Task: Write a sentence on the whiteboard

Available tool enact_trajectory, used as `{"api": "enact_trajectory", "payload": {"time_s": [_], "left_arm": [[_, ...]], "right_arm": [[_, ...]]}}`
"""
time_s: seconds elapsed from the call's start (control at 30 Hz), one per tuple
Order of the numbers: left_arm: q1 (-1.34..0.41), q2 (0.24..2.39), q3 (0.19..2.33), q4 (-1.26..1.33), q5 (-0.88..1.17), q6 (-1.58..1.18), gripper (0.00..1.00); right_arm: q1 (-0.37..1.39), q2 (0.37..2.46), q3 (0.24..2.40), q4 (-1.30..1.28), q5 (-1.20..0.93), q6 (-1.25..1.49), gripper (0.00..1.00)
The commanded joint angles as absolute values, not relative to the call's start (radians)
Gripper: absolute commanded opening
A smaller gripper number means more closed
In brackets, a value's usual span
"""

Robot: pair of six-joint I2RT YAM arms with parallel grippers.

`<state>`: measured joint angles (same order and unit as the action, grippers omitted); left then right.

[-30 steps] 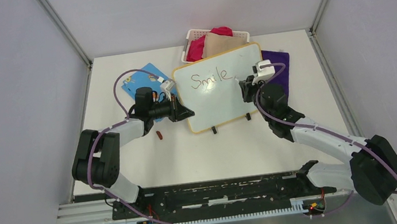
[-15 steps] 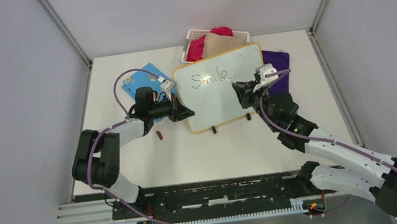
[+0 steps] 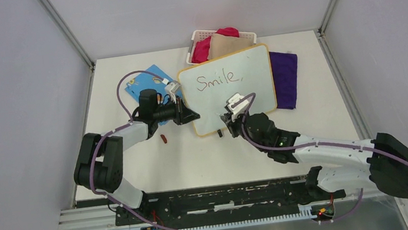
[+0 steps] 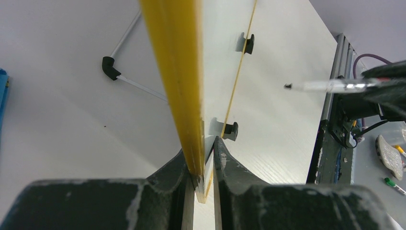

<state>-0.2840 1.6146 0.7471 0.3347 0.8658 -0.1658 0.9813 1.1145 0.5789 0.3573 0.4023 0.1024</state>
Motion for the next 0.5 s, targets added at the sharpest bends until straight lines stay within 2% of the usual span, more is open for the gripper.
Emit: {"api": "enact_trajectory", "payload": {"time_s": [0.0,0.47], "left_arm": [[-0.307,1.649,0.747,0.224,0.758,-0.046,0.02],[-0.308,1.648,0.747,0.224,0.754,-0.046,0.02]], "right_arm": [[1.013,1.177,0.627,0.451,0.425,0.080,0.00],[1.054,1.294,0.700,0.460,0.558,0.057,0.00]]}}
